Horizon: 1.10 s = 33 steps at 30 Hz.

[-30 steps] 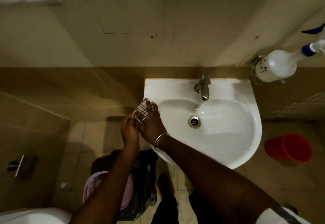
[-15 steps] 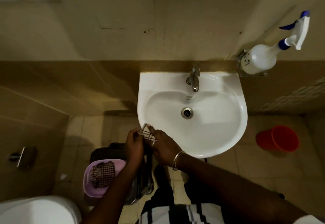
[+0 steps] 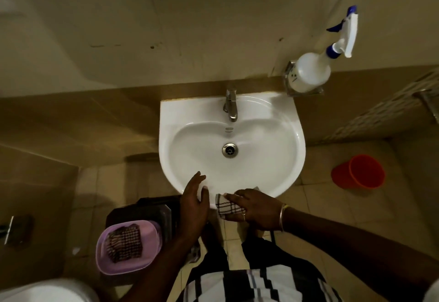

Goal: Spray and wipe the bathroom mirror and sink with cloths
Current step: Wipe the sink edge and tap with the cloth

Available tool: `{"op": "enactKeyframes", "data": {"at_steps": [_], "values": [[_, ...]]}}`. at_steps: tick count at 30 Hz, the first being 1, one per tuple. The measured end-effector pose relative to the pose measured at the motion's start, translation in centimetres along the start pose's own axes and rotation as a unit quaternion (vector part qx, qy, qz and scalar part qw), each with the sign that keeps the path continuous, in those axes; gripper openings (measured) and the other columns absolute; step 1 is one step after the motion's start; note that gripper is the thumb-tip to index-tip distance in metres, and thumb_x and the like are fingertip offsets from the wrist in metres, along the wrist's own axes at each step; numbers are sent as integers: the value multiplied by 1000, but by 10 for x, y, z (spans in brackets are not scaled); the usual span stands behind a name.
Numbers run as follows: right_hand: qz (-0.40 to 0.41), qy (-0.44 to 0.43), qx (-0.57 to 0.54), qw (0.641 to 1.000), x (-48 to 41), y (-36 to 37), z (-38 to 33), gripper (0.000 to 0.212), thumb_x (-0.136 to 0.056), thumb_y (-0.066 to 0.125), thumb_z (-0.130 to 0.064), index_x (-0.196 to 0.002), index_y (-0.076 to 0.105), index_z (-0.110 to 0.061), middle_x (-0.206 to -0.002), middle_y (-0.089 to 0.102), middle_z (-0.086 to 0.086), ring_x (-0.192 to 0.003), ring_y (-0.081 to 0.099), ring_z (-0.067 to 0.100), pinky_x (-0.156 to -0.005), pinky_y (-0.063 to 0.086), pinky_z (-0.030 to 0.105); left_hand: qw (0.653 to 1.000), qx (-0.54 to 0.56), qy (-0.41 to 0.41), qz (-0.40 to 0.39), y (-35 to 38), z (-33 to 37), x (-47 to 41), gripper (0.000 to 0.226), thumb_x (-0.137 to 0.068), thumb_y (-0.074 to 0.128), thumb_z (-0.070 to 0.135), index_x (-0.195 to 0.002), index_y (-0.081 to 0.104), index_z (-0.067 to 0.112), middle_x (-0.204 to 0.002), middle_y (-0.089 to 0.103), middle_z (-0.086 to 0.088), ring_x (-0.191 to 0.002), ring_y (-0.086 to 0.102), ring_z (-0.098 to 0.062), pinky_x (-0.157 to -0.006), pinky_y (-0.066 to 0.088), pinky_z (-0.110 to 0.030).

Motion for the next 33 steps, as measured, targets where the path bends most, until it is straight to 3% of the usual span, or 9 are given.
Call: {"op": "enactKeyframes", "data": {"at_steps": [3,10,14,17,21,24,27,30,33], "values": [[17,-25,17,999,19,-12,9,52,-99,36,-23,-145,54,-40,-150,53,16,-118,62,36,-88,56,45,1000,-10,-2,-17,19,4,0,32,-103,59,14,-128,60,34,-144,59,5,-133,51,-8,-114,35,-26],[-30,1,-21,999,57,-9,58,64,-87,69,-28,-147,47,-36,-147,52,15,-122,57,35,-94,52,49,997,-47,14,-67,75,22,-5,26,-102,59,12,-126,68,19,-141,60,7,-132,53,-7,-105,29,1],[-26,24,-39,999,71,-11,82,52,-94,58,-36,-145,51,-34,-142,55,10,-121,54,30,-95,48,48,995,-42,18,-85,106,35,-3,25,-102,60,12,-124,70,18,-139,61,10,-130,53,-3,-105,34,-3],[7,51,-45,998,88,-16,107,47,-97,51,-41,-143,54,-32,-138,58,7,-122,54,29,-99,45,47,994,-41,24,-100,132,46,-4,25,-102,59,14,-124,70,19,-139,61,10,-130,54,-3,-110,42,-20],[60,110,-42,991,119,-18,150,46,-99,53,-43,-143,55,-30,-141,57,9,-134,48,33,-114,36,53,992,-50,26,-114,161,60,-4,26,-104,57,19,-126,69,21,-141,62,8,-130,53,-2,-111,45,-29],[75,160,-70,982,136,-17,188,45,-103,51,-41,-146,52,-29,-152,48,13,-149,33,38,-122,27,59,991,-50,21,-122,182,71,-7,27,-105,56,21,-129,68,19,-140,60,10,-131,52,-3,-110,39,-14],[78,212,-86,970,139,-19,224,47,-106,45,-41,-152,46,-32,-166,31,10,-157,13,35,-127,17,57,991,-47,7,-128,200,81,-11,28,-105,54,22,-130,68,19,-140,58,11,-130,50,-1,-101,30,4],[99,262,-87,956,125,-30,251,50,-103,50,-35,-153,45,-33,-170,17,9,-158,6,38,-126,10,55,992,-28,-3,-122,209,86,-16,28,-106,53,22,-130,68,18,-140,58,11,-132,50,-2,-99,31,5],[113,302,-61,944,106,-36,273,58,-95,57,-26,-152,47,-32,-169,18,17,-154,15,48,-122,17,67,994,-14,-16,-106,211,85,-22,28,-106,53,23,-129,68,20,-141,60,10,-134,51,-2,-101,33,2]]}}
Point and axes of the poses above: each hand's wrist, its own x-axis away from the middle knuckle, its own y-axis out of the palm, z = x × y, the point moved 9 cm from there along -x, towards the middle knuckle
